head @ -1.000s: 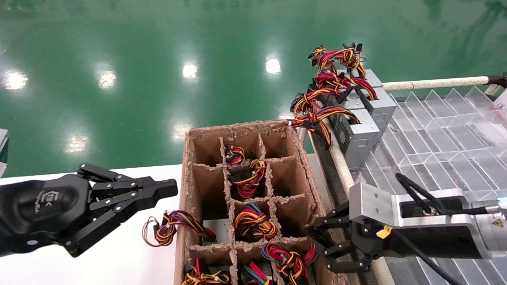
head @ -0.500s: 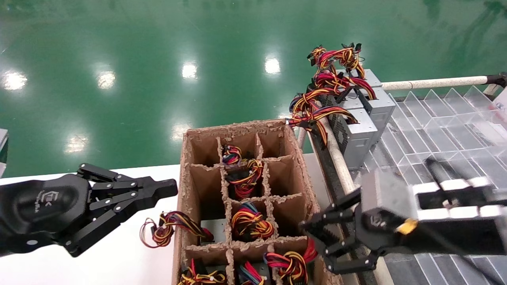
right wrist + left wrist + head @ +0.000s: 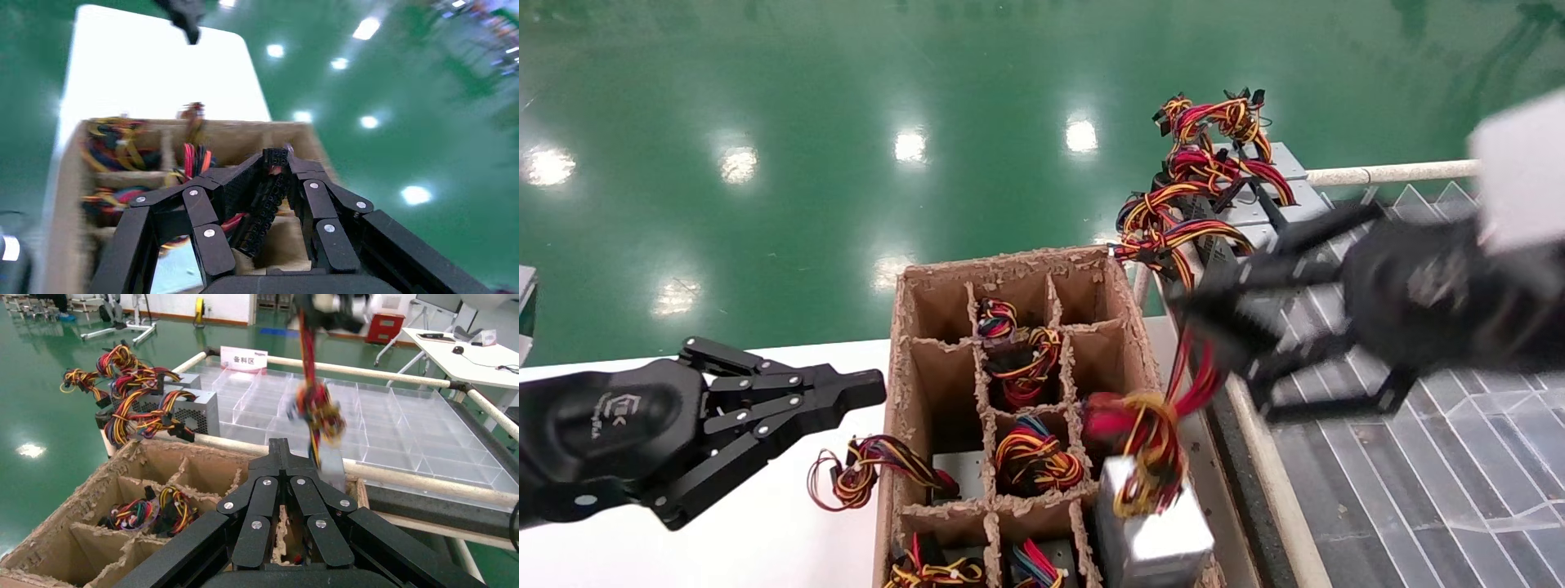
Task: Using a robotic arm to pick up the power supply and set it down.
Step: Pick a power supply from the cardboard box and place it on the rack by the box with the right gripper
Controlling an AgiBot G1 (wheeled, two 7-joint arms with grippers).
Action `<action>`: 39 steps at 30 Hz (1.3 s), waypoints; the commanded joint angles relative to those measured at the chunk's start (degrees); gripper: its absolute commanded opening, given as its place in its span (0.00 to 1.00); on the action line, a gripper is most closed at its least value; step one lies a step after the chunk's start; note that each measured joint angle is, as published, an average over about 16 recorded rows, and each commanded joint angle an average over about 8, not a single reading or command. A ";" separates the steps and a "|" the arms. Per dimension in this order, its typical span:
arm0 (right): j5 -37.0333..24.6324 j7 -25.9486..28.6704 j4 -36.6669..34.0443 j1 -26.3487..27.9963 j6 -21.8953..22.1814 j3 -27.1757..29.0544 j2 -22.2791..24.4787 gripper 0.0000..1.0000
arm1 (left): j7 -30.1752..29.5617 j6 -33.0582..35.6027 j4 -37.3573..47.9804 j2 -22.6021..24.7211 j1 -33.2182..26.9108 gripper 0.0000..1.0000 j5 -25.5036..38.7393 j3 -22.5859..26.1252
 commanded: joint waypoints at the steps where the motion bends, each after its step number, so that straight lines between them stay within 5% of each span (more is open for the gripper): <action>1: -0.18 -0.53 -0.16 2.74 -0.25 -0.03 0.41 0.00 | 0.00 0.00 0.00 0.00 0.00 0.00 0.00 0.00; 22: -2.89 -7.95 -14.39 22.96 -0.91 -3.71 4.56 0.00 | 0.00 0.00 0.00 0.00 0.00 0.00 0.00 0.00; 39: -6.12 -13.42 -23.65 25.97 -1.06 -12.23 8.70 0.00 | 0.00 0.00 0.00 0.00 0.00 0.00 0.00 0.00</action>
